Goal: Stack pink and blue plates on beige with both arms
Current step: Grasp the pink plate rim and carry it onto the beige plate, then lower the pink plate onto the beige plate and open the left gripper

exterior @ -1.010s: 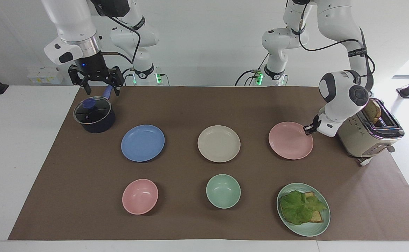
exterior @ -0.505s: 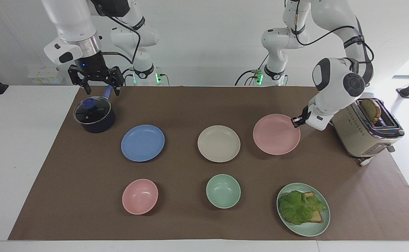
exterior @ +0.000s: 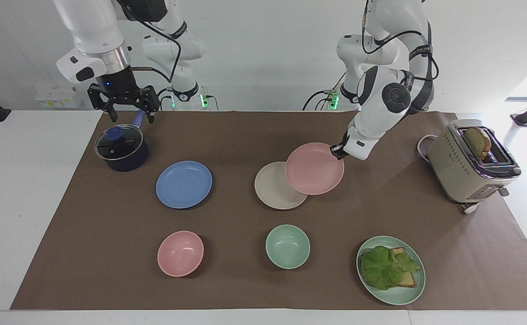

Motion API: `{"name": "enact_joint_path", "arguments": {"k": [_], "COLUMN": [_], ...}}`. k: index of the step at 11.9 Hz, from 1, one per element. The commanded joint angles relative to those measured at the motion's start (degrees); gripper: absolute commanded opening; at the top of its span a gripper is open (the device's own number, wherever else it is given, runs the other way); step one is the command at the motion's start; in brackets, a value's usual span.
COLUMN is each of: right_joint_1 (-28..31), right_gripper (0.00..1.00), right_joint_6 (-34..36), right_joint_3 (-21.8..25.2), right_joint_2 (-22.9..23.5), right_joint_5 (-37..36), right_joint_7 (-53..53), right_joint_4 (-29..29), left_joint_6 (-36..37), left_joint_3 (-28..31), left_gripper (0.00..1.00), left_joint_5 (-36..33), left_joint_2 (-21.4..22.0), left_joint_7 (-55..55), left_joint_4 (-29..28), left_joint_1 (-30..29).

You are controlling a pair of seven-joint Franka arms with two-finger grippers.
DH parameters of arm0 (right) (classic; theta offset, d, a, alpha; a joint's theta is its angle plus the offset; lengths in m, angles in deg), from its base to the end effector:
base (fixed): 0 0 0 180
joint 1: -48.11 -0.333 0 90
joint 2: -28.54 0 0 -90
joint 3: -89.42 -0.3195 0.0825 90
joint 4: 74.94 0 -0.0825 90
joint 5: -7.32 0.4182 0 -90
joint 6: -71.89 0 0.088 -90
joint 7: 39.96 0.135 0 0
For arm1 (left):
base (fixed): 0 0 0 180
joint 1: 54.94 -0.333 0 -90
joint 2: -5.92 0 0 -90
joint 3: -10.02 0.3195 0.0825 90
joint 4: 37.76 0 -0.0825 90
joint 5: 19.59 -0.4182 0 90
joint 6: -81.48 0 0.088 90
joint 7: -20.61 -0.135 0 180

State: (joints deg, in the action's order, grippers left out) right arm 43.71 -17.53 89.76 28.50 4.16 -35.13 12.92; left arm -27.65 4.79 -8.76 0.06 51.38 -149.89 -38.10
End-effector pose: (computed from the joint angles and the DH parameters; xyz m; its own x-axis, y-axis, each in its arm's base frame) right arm 0.5878 0.0342 0.6186 0.9994 -0.0139 0.0325 -0.0156 -0.9985 0.0525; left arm 0.5397 -0.2381 0.3740 0.9507 0.2120 -0.2265 0.2328 -0.9701 0.0689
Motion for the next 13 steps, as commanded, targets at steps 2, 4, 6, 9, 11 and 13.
{"name": "enact_joint_path", "arguments": {"k": [2,4,6,9,11,13], "right_joint_1": [-0.09,0.0,0.0,0.0,0.0,0.0], "right_gripper": [1.0,1.0,1.0,1.0,1.0,1.0], "right_joint_6": [0.3,0.21,0.21,0.3,0.39,0.39], "right_joint_3": [0.27,0.35,0.44,0.44,0.44,0.44], "right_joint_2": [-0.48,-0.48,-0.48,-0.48,-0.48,-0.48], "right_joint_5": [0.43,0.43,0.43,0.43,0.43,0.43], "right_joint_7": [0.09,0.09,0.09,0.18,0.09,0.09], "right_joint_4": [0.12,0.12,0.12,0.21,0.21,0.21], "left_joint_6": [-12.38,-15.58,-15.76,-14.98,-14.19,-8.94], "left_joint_3": [0.92,0.92,0.92,1.09,1.44,1.44], "left_gripper": [0.0,0.0,0.51,1.0,1.0,1.0], "left_joint_5": [1.91,2.26,2.26,2.17,1.83,0.08], "left_joint_2": [-2.83,-3.72,-3.72,-3.9,-3.9,-3.46], "left_joint_7": [1.39,1.04,1.04,0.51,0.6,-1.75], "left_joint_4": [-4.85,-6.17,-5.91,-5.3,-4.6,-1.8], "left_joint_1": [5.47,6.27,7.59,7.16,5.58,0.77]}}
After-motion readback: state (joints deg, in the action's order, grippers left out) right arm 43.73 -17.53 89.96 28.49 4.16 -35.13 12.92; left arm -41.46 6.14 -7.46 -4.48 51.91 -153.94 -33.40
